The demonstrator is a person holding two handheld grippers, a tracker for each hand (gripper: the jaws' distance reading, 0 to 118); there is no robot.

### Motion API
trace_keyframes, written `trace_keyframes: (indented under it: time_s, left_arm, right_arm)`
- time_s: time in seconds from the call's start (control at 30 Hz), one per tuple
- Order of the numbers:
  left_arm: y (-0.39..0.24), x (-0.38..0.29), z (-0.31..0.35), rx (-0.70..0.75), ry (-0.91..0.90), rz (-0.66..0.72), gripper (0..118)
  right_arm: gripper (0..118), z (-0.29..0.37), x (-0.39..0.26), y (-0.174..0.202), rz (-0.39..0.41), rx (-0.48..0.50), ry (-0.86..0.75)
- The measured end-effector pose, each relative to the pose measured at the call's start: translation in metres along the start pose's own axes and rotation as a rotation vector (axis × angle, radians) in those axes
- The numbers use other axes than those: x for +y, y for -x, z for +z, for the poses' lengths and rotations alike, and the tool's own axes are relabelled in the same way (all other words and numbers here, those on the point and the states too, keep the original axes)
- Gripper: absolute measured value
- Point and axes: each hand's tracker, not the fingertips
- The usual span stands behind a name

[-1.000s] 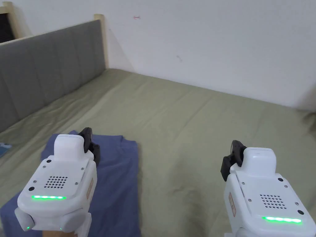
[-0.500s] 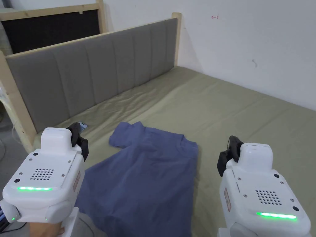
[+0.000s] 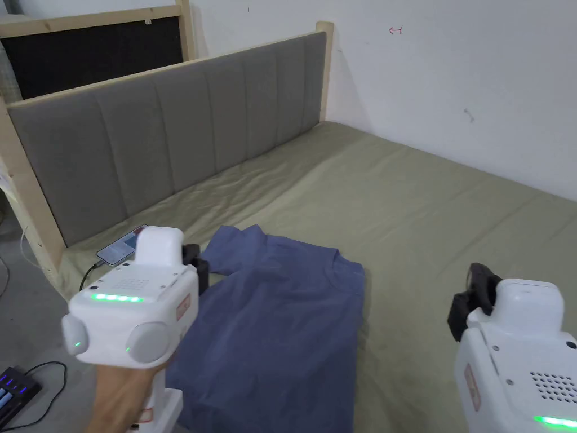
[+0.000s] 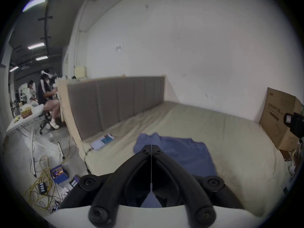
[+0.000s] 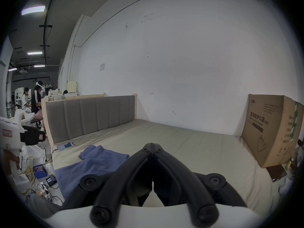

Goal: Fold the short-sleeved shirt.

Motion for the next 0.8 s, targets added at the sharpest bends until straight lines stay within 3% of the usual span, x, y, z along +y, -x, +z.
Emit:
trace_keyframes:
  time_s: [0.07, 0.1, 0.13, 0.17, 0.2, 0.47, 0.53, 0.6, 0.67, 0.73, 0.77, 0.8]
  left_arm:
    - [-0.011, -0.004, -0.028, -0.017, 0.142, 0.008, 71]
    - [-0.015, -0.006, -0.043, -0.038, 0.199, 0.01, 91]
    - [-0.021, -0.009, -0.06, -0.049, 0.276, 0.005, 98]
    - [-0.027, -0.015, -0.074, -0.046, 0.331, -0.006, 98]
    - [-0.032, -0.021, -0.087, -0.046, 0.369, -0.005, 114]
    - [-0.059, -0.08, -0.178, -0.044, 0.611, -0.012, 115]
    - [-0.065, -0.095, -0.19, -0.038, 0.663, -0.045, 107]
    - [-0.07, -0.11, -0.199, -0.032, 0.712, -0.074, 89]
    - [-0.077, -0.119, -0.198, -0.001, 0.693, -0.132, 84]
    - [-0.081, -0.116, -0.189, -0.039, 0.651, -0.157, 58]
    - [-0.083, -0.114, -0.186, -0.044, 0.644, -0.172, 37]
    - [-0.085, -0.113, -0.184, -0.047, 0.622, -0.19, 3]
  right_arm:
    - [0, -0.001, -0.001, -0.011, 0.007, -0.028, 0.007]
    - [0, -0.002, -0.002, -0.015, 0.008, -0.04, 0.011]
    - [0, -0.003, -0.004, -0.02, 0.009, -0.05, 0.015]
    - [0, -0.004, -0.005, -0.025, 0.009, -0.063, 0.022]
    - [0, -0.005, -0.006, -0.029, 0.007, -0.074, 0.03]
    - [0, -0.012, -0.024, -0.061, 0.009, -0.147, 0.092]
    - [0, -0.014, -0.03, -0.068, 0.005, -0.159, 0.112]
    - [0, -0.016, -0.035, -0.073, 0.011, -0.174, 0.135]
    - [0, -0.016, -0.041, -0.078, 0.006, -0.182, 0.15]
    - [0, -0.015, -0.044, -0.082, -0.001, -0.186, 0.159]
    - [0, -0.014, -0.045, -0.084, -0.004, -0.188, 0.161]
    - [0, -0.014, -0.045, -0.085, -0.007, -0.189, 0.163]
